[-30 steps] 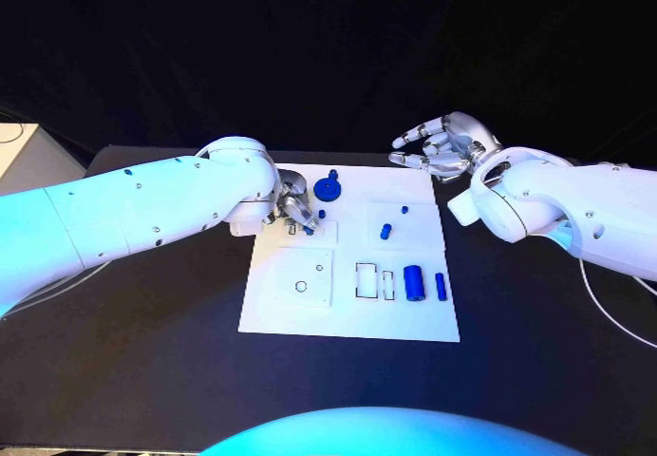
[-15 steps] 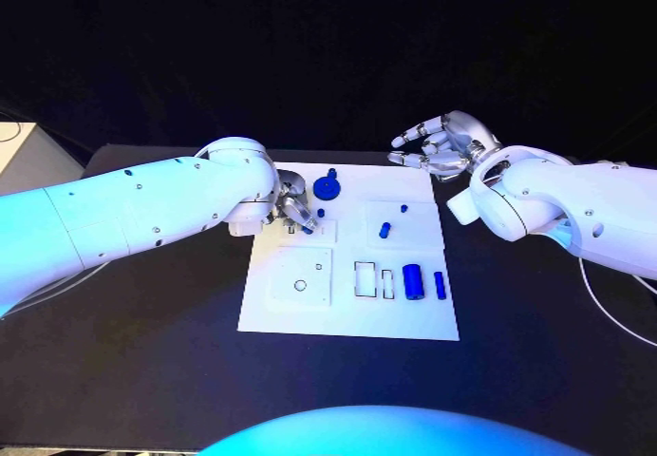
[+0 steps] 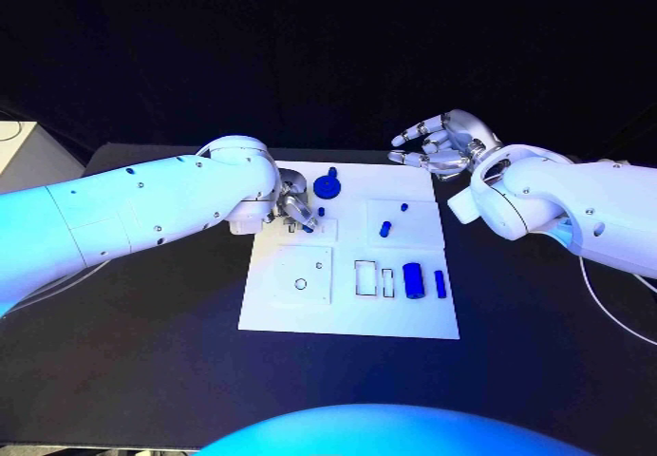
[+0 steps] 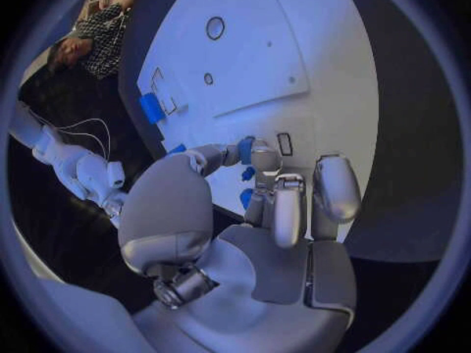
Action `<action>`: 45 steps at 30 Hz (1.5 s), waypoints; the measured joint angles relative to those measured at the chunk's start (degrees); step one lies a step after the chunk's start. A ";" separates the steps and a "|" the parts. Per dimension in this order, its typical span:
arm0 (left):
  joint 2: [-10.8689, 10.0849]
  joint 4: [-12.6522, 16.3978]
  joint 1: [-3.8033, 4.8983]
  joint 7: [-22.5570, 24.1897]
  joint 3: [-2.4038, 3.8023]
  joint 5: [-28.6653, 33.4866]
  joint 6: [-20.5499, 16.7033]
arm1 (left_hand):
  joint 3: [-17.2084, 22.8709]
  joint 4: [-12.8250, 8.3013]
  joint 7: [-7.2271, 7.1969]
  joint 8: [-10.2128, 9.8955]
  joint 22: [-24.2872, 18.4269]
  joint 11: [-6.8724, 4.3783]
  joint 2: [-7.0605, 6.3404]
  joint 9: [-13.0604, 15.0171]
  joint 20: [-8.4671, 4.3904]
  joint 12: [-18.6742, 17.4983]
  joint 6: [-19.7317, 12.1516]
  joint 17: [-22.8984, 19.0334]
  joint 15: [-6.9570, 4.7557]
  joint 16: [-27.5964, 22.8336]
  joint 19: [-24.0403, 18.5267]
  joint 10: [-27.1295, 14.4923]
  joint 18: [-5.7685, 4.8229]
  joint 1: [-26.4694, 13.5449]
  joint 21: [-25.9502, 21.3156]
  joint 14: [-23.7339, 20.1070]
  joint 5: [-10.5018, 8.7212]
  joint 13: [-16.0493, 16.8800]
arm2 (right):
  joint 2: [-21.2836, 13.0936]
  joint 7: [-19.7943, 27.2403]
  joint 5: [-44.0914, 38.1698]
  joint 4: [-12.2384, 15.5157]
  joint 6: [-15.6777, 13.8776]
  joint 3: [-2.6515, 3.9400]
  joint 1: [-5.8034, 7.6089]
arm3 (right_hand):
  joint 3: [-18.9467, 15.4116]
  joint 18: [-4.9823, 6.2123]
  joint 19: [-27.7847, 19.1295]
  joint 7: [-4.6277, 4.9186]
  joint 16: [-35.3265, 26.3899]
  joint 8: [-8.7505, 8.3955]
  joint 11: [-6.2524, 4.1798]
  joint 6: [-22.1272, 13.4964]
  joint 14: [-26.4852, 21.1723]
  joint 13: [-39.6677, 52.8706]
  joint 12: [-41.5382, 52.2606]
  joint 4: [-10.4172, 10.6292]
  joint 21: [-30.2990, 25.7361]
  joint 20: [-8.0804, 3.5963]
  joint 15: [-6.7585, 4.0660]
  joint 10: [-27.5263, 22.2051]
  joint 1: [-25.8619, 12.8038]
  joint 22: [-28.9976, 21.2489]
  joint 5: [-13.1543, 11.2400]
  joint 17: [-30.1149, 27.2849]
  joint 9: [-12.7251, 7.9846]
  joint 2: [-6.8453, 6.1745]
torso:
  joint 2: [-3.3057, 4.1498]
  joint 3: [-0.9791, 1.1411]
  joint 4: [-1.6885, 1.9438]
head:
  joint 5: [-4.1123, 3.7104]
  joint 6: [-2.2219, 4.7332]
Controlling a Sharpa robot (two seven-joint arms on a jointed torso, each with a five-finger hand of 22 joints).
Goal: Assemble the parts on the task board
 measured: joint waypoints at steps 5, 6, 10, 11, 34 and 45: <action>0.47 -0.64 0.11 0.00 -0.13 -0.01 0.55 | 0.00 0.00 -0.01 0.01 0.04 0.03 0.00 -0.05 0.00 0.00 0.20 0.00 0.00 0.00 0.00 0.03 0.00 0.00 0.00 0.00 0.00 -0.01 | 0.00 0.00 0.00 0.02 0.04 0.00 -0.01 | 0.00 0.00 0.00 0.00 0.00 0.00 0.00 0.00 0.00 0.00 0.00 0.00 0.00 0.00 0.00 0.00 0.00 0.00 0.00 0.00 0.00 0.00 | 0.00 0.01 -0.01 | 0.04 -0.03; 0.62 -0.85 0.14 0.02 -0.16 -0.01 0.70 | 0.00 0.00 -0.01 0.04 0.04 0.02 0.00 -0.06 0.00 0.00 0.22 0.00 0.00 0.00 0.00 0.02 0.00 0.00 0.00 0.00 0.00 -0.09 | 0.00 0.00 0.00 0.02 0.05 0.00 -0.01 | 0.00 0.00 0.00 0.00 0.00 0.00 0.00 0.00 0.00 0.00 0.00 0.00 0.00 0.00 0.00 0.00 0.00 -0.01 0.00 0.00 0.00 0.00 | 0.00 0.01 -0.01 | 0.03 -0.03; 1.07 -1.55 0.19 0.11 -0.20 0.05 1.21 | 0.00 0.00 0.00 0.13 0.04 -0.05 0.00 -0.07 0.00 0.00 0.23 0.00 0.00 0.00 0.00 -0.04 -0.01 0.00 0.00 0.00 0.00 -0.15 | 0.00 0.00 -0.01 0.03 0.08 0.00 -0.01 | 0.00 0.00 0.00 0.00 0.00 0.00 0.00 0.00 0.00 0.00 0.00 0.00 0.00 0.00 0.00 0.00 0.00 -0.01 0.00 -0.01 0.00 0.00 | 0.00 0.01 -0.02 | 0.01 0.03; 1.16 -1.69 0.21 0.11 -0.21 0.06 1.32 | 0.00 0.00 0.07 0.23 0.04 -0.05 0.00 -0.07 0.00 0.00 0.31 0.00 0.00 0.00 0.00 -0.04 0.00 0.00 0.00 0.00 0.00 -0.15 | 0.00 0.00 -0.01 0.03 0.08 0.00 -0.01 | 0.00 0.00 0.00 0.00 0.00 0.00 0.00 0.00 0.00 0.00 0.00 0.00 0.00 0.00 0.00 0.00 0.00 -0.01 0.00 -0.01 0.00 0.00 | 0.00 0.01 -0.03 | 0.01 0.04; 1.85 -2.81 0.38 0.30 -0.19 0.47 2.67 | -1.35 -1.35 -0.33 0.31 -0.22 -0.15 1.06 0.20 0.00 -0.23 -0.12 0.00 0.00 0.00 0.00 -0.13 -0.01 -1.06 0.00 0.00 -0.44 -0.80 | -0.04 0.00 -0.02 0.12 0.27 0.00 -0.01 | 0.16 0.00 0.00 0.00 0.00 0.00 0.00 0.00 0.00 -0.01 -0.23 0.16 0.00 0.00 0.00 0.00 0.00 -0.02 0.00 -0.01 0.00 0.00 | -0.01 -0.03 0.02 | -0.25 -0.16; 1.75 -2.74 0.38 0.43 -0.19 0.45 2.79 | -1.83 -1.83 -0.32 0.30 -0.12 -0.26 1.06 0.23 0.00 -0.23 -0.15 0.00 0.01 0.00 0.00 -0.19 0.00 -1.06 0.00 0.00 -0.44 -0.62 | -0.11 0.00 -0.02 0.13 0.38 0.00 -0.01 | 0.16 0.00 0.00 0.00 0.00 0.23 0.00 0.00 0.00 -0.01 -0.23 0.16 -0.22 0.00 0.00 0.00 0.00 -0.02 0.00 -0.01 0.00 0.00 | -0.03 -0.06 0.02 | -0.19 -0.18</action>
